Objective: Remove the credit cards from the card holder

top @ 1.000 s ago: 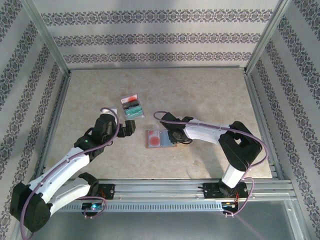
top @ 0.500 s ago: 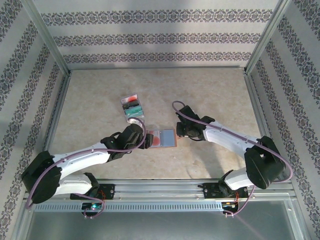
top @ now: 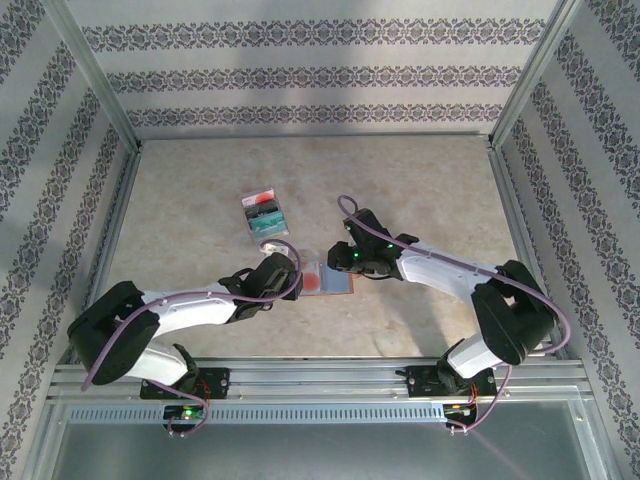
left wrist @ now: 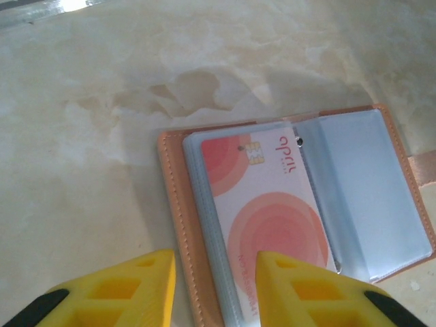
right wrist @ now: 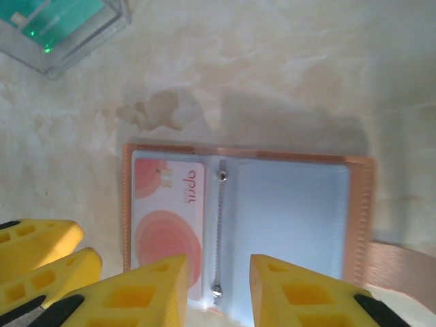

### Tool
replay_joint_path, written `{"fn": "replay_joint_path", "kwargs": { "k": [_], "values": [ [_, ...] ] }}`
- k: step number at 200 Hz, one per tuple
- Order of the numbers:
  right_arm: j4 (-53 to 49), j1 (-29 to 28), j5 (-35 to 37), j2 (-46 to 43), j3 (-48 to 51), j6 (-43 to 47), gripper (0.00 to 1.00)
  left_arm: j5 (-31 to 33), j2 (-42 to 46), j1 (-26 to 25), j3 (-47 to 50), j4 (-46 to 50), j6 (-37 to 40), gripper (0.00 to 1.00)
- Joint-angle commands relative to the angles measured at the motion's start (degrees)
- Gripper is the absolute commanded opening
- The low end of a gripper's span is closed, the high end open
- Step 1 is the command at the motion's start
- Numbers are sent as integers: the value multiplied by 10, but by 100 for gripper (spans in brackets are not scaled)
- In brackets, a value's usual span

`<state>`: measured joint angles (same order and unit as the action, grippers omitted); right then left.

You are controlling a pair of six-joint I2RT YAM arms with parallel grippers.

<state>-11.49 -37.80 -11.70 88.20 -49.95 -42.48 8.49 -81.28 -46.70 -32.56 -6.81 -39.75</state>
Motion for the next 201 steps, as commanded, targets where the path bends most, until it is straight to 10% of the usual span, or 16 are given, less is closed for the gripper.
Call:
{"fn": "replay_joint_path", "kwargs": {
  "k": [1, 201],
  "values": [
    [48, -7, -48, 27, -2, -22, 29, -19, -20, 10, 4, -59, -20, 34],
    [76, -26, -57, 84, 4, -35, 27, -72, -79, 34, 10, -97, -48, 14]
  ]
}}
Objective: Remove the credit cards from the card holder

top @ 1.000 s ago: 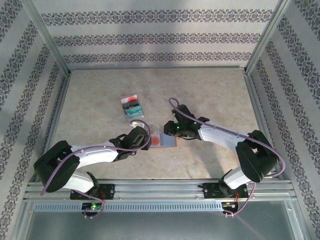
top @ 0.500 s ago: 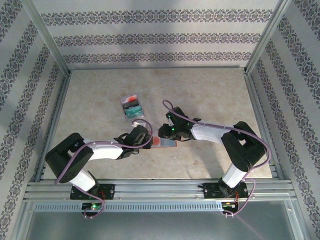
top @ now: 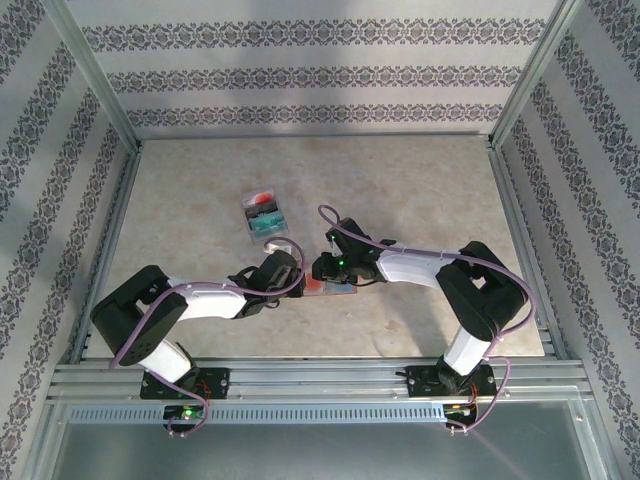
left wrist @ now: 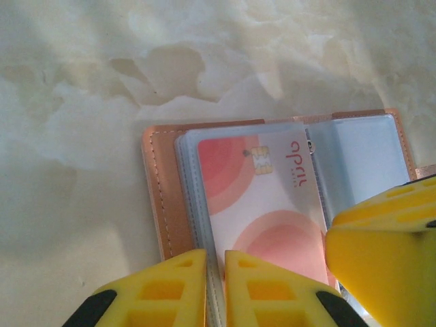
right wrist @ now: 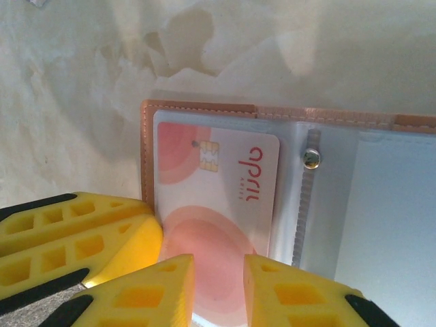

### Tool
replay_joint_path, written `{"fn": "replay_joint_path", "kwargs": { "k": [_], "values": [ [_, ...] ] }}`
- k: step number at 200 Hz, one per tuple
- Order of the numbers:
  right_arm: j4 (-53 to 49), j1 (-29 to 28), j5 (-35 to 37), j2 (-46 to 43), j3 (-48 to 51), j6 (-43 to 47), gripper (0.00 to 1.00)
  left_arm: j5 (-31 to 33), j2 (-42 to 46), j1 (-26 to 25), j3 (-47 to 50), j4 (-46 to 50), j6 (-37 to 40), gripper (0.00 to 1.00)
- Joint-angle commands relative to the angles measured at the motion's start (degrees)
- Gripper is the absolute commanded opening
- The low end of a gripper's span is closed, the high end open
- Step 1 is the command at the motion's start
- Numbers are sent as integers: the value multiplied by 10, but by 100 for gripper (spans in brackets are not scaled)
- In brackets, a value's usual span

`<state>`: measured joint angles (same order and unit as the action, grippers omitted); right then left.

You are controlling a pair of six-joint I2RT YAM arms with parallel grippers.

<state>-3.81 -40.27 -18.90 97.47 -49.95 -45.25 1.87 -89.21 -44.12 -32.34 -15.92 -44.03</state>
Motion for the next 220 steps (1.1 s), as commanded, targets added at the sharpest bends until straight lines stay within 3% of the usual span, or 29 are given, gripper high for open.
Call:
{"fn": "replay_joint_path", "kwargs": {
  "k": [1, 152, 220],
  "values": [
    [-1, -1, 15, -9, 4, -7, 27, -7, 0, 8, 8, -6, -5, 14],
    [-13, 6, 34, -56, 34, -10, 27, -20, 28, 7, -29, 46, 17, 9],
    [-4, 9, 29, -37, 38, -11, 27, -18, 26, 7, -43, 62, 17, 9]
  ]
}}
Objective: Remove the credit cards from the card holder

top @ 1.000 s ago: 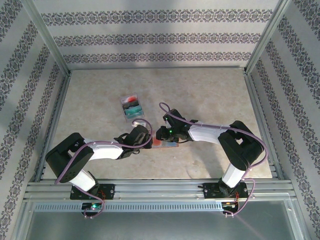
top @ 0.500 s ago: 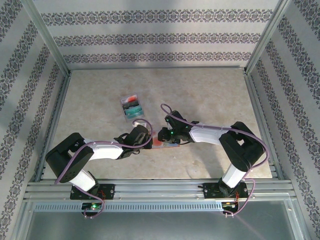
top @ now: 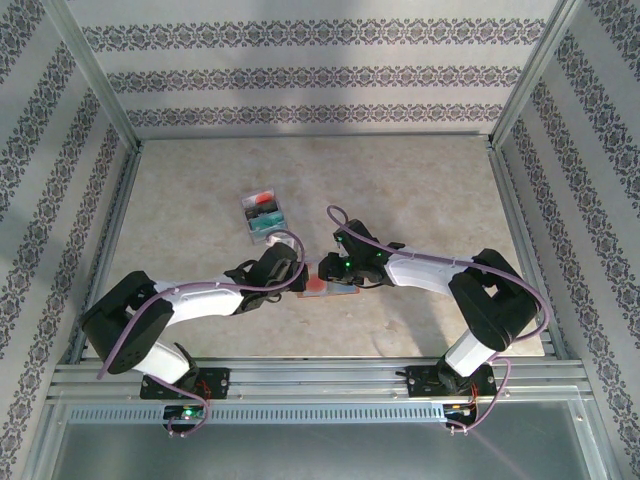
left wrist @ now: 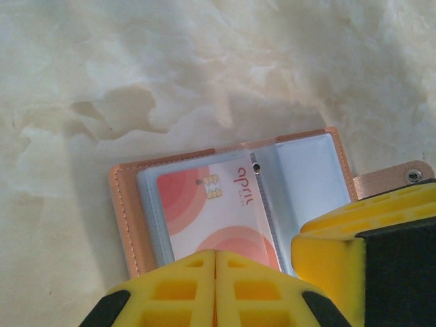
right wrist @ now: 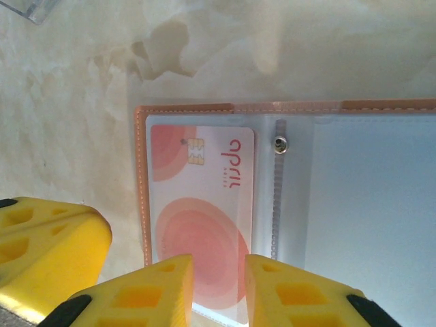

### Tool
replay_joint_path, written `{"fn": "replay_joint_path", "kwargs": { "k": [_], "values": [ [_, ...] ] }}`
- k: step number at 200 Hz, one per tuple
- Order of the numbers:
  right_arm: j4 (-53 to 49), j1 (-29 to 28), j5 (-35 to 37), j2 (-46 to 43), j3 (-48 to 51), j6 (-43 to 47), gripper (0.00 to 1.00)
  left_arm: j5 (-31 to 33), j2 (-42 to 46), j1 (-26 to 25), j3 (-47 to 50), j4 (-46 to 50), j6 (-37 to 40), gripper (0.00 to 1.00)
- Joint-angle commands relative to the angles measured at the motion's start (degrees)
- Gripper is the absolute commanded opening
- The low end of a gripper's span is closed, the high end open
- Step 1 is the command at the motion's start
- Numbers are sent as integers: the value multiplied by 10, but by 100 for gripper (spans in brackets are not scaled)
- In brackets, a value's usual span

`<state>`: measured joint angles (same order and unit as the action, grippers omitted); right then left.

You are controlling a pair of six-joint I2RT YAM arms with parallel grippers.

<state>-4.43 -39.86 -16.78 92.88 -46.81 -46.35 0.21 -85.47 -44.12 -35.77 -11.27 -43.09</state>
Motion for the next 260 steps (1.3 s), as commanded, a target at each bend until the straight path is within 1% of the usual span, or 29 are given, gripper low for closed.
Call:
{"fn": "replay_joint_path", "kwargs": {
  "k": [1, 68, 126, 152, 204, 235, 260],
  "values": [
    [2, 5, 8, 9, 7, -1, 27, -2, -12, 7, -9, 15, 7, 9],
    [23, 5, -7, 34, 7, -4, 27, -24, -64, 7, -13, -11, 0, 9],
    [59, 11, -39, 54, 9, -14, 27, -24, -71, 7, -10, 3, -4, 9],
    [88, 17, -58, 49, 20, -23, 27, -23, -72, 7, -10, 12, -4, 8],
    [181, 33, -115, 19, 55, -44, 27, -24, -75, 7, -16, 30, -1, 6],
    [225, 38, -135, 2, 74, -58, 26, -21, -70, 7, -14, 41, -3, 6],
    [246, 39, -146, 4, 82, -69, 25, -16, -62, 7, -10, 45, -3, 6]
  ]
}}
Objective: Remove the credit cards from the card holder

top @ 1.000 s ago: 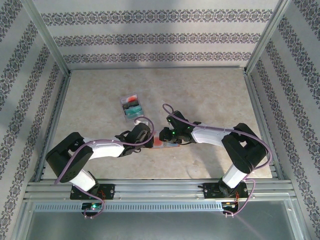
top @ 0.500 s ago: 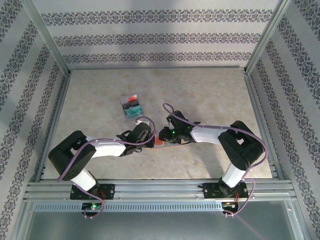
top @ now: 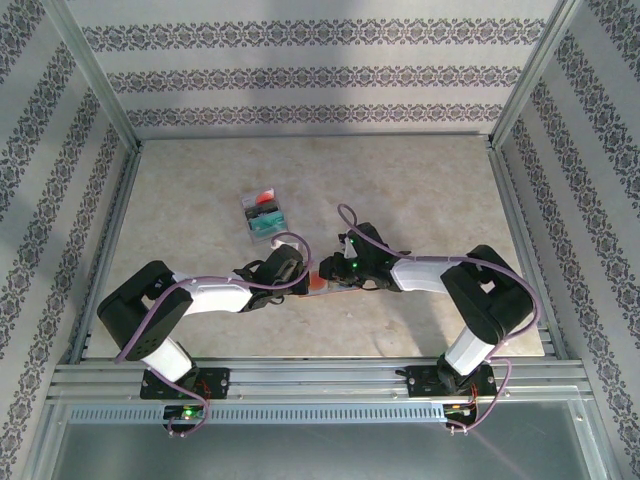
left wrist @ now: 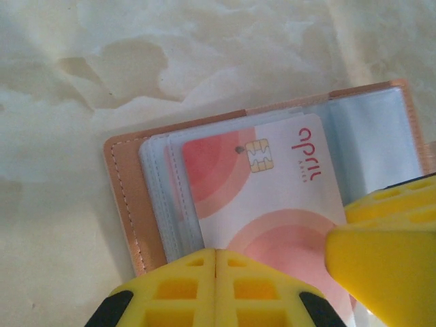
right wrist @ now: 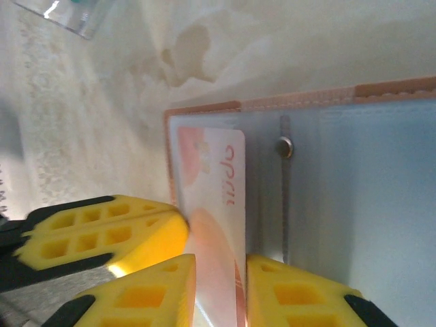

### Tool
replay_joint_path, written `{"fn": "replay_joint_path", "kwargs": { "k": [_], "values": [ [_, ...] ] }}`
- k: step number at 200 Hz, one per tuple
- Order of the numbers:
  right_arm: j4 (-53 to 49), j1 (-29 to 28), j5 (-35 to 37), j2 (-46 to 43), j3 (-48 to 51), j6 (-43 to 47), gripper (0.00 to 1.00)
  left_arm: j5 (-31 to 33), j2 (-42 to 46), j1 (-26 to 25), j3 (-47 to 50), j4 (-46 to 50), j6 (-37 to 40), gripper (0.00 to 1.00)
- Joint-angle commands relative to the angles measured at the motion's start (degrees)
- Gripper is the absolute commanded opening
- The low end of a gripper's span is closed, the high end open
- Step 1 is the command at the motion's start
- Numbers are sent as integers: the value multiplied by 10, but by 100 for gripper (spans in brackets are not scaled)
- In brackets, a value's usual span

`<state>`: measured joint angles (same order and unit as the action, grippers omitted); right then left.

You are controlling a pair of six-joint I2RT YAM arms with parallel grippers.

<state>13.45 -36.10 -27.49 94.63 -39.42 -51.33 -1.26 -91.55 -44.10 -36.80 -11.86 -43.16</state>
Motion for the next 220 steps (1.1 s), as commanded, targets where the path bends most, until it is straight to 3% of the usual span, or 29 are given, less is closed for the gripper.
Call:
{"fn": "replay_joint_path", "kwargs": {
  "k": [1, 48, 124, 220],
  "values": [
    [68, 2, -39, -13, 9, -20, 25, -2, -1, 7, 1, 52, -2, 6],
    [132, 7, -55, 11, 28, -47, 22, 2, 1, 7, 1, 56, -2, 6],
    [318, 26, -107, 48, 70, -117, 20, 17, 6, 7, 2, 77, 0, 10],
    [360, 45, -116, 48, 98, -133, 16, 34, 7, 7, 2, 91, -7, 16]
  ]
}}
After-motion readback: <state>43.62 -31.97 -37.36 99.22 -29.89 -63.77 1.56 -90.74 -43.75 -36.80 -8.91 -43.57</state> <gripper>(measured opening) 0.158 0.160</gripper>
